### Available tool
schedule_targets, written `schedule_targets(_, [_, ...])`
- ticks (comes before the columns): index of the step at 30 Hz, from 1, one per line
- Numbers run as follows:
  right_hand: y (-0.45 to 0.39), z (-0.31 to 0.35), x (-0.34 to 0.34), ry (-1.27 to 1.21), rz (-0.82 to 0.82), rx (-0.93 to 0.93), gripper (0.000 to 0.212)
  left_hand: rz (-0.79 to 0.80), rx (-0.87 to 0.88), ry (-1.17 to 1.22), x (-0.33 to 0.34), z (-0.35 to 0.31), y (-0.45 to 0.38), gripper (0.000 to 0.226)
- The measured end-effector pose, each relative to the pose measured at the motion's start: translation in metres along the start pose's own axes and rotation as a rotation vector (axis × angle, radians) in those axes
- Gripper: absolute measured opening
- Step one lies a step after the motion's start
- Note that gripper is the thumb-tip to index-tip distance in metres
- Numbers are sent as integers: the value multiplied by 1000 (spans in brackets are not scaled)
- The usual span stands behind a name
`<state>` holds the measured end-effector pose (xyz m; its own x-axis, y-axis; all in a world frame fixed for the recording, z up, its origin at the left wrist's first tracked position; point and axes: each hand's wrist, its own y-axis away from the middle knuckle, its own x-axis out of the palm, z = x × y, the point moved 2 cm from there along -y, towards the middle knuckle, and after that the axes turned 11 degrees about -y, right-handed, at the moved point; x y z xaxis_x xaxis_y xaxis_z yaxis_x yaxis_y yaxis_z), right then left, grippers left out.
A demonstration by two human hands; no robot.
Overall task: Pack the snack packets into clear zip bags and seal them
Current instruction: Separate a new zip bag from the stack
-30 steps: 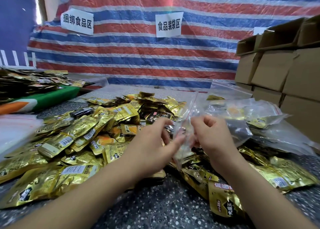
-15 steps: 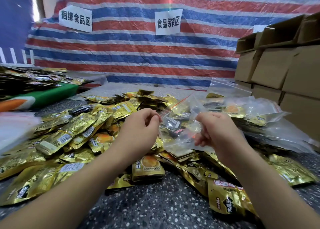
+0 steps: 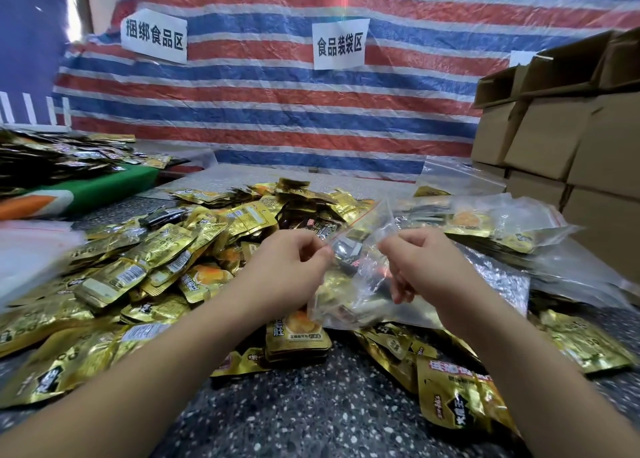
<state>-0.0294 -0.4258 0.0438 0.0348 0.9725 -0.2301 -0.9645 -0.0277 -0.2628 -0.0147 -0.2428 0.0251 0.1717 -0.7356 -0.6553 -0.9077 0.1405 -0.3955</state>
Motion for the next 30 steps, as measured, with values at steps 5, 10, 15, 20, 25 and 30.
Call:
schedule_targets(5, [3,6,-1,-89,53,-33,55,-150,-56,8,-15,2,-4,26])
schedule_targets(10, [5,15,-12,-326,-119,-215,43,10,-104,9,-25,10,-9,22])
schedule_targets(15, [0,9,-31,356,-408,-317,42,238,-61,75,-26,11,-8,22])
schedule_targets(20, [-7,-6,-25,367,-90,-123,62,433,49,246,-35,6,-3,30])
schedule_targets(25, [-10,-11,-20,174,145,28,33,598,77,382,-45,5,-2,17])
schedule_targets(30, [-10,-10,-26,-81,9,87,12,425,-66,397,-44,11,-9,35])
